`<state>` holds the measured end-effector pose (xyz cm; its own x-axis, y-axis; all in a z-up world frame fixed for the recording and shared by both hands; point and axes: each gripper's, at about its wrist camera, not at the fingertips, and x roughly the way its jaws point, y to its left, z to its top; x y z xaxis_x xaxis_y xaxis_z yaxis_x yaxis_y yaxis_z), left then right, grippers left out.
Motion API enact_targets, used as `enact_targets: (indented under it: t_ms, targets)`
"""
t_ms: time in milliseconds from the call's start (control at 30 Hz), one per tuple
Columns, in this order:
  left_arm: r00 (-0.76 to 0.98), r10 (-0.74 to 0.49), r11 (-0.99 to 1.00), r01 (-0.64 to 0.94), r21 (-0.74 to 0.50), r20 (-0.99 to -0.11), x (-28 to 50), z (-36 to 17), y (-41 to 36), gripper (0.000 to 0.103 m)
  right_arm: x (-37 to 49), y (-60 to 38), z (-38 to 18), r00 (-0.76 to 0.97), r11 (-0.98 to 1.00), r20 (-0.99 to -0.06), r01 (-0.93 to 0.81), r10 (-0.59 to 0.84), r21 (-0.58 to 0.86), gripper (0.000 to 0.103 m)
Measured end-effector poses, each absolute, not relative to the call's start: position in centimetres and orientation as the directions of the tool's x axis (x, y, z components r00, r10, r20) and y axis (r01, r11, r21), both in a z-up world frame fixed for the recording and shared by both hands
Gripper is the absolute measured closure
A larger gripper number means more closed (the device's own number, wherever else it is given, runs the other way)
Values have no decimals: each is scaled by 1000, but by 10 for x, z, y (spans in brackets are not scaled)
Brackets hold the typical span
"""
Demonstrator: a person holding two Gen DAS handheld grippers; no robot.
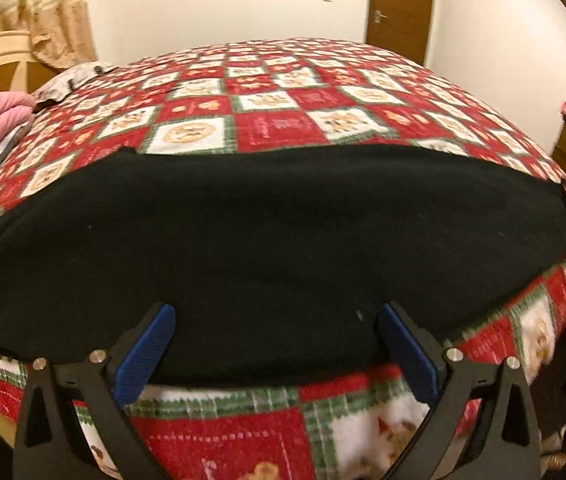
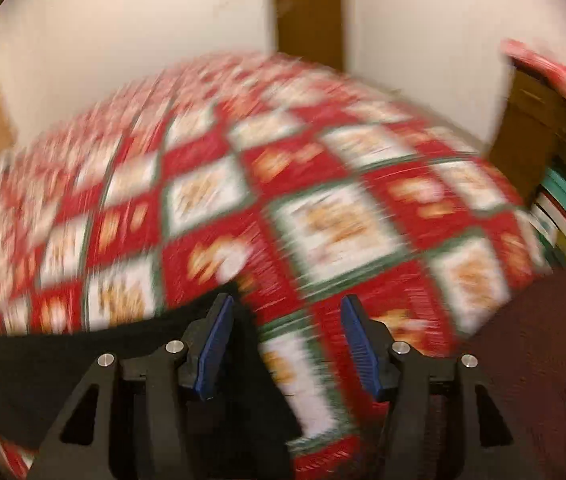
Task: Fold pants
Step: 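Grasp the folded pants edge with both grippers and lift it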
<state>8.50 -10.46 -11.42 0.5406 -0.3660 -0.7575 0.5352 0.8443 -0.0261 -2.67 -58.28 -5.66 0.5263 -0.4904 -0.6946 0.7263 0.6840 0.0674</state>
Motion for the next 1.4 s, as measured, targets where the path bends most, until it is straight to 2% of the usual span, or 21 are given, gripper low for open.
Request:
enact_targets:
  t_ms: [67,133,200,300,433,500,567,633,667,767,800,867,967,1100,1167,1233,1267,1300,1333,1400]
  targets:
    - [514,-400,812,583,-33,-759,77,-113,-103,0,-49,-565,-40,563,663,-632,742,-533,102,46]
    - [509,-427,793,608,-39,-747,73,-109,-101,0,-47,-531,-33,634,747,-603,658,-484,93,46]
    - [527,-445,796,603,-51,-724,74,-102,-93,0,-30,-492,-36,701,844,-606,528,-376,87,46]
    - [580,-451,837,540,-94,-678,88,-83,-70,0,16,-416,-50,747,960,-657,246,-99,136,47]
    - [664,-385,908,397,-134,-641,112,-67,-23,0,60,-327,-64,740,990,-665,-10,101,139,47]
    - [702,-320,941,315,-125,-636,118,-66,7,0,78,-286,-72,739,988,-656,-104,153,114,47]
    - [722,-267,960,255,-114,-638,121,-69,29,0,86,-255,-85,744,990,-655,-132,131,48,48]
    - [736,-211,977,183,-112,-643,123,-75,57,0,97,-232,-110,688,988,-714,-151,134,40,59]
    - [741,-179,984,143,-110,-648,123,-79,71,0,97,-225,-125,632,981,-755,-173,176,84,60]
    - [748,-117,992,51,-120,-654,123,-88,109,0,75,-203,-129,636,970,-761,-239,127,-37,58]
    - [749,-98,992,19,-126,-656,124,-91,123,0,73,-202,-126,618,966,-773,-258,142,-29,58]
    - [752,-59,990,-42,-137,-656,130,-96,147,0,75,-208,-113,585,956,-773,-282,243,87,58]
    - [768,-31,980,-104,-171,-640,141,-101,170,0,92,-215,-80,645,944,-695,-280,318,173,58]
    - [741,-66,939,-180,-293,-668,158,-120,194,0,135,-197,-65,692,933,-629,-304,355,192,58]
    - [726,-118,905,-203,-375,-677,162,-132,202,0,157,-173,-80,655,918,-647,-333,391,217,58]
    - [718,-115,894,-226,-387,-686,169,-140,203,0,174,-136,-112,556,899,-719,-369,417,236,58]
    - [720,-82,909,-230,-348,-690,174,-141,200,0,176,-117,-128,513,893,-750,-384,417,234,57]
    - [723,-49,926,-224,-302,-689,179,-139,195,0,170,-108,-130,553,901,-736,-391,391,185,41]
    - [733,-32,938,-213,-273,-680,185,-136,192,0,164,-94,-129,564,887,-721,-435,402,154,34]
    - [737,-4,952,-204,-227,-676,201,-131,188,0,156,-71,-128,505,839,-737,-524,448,151,32]
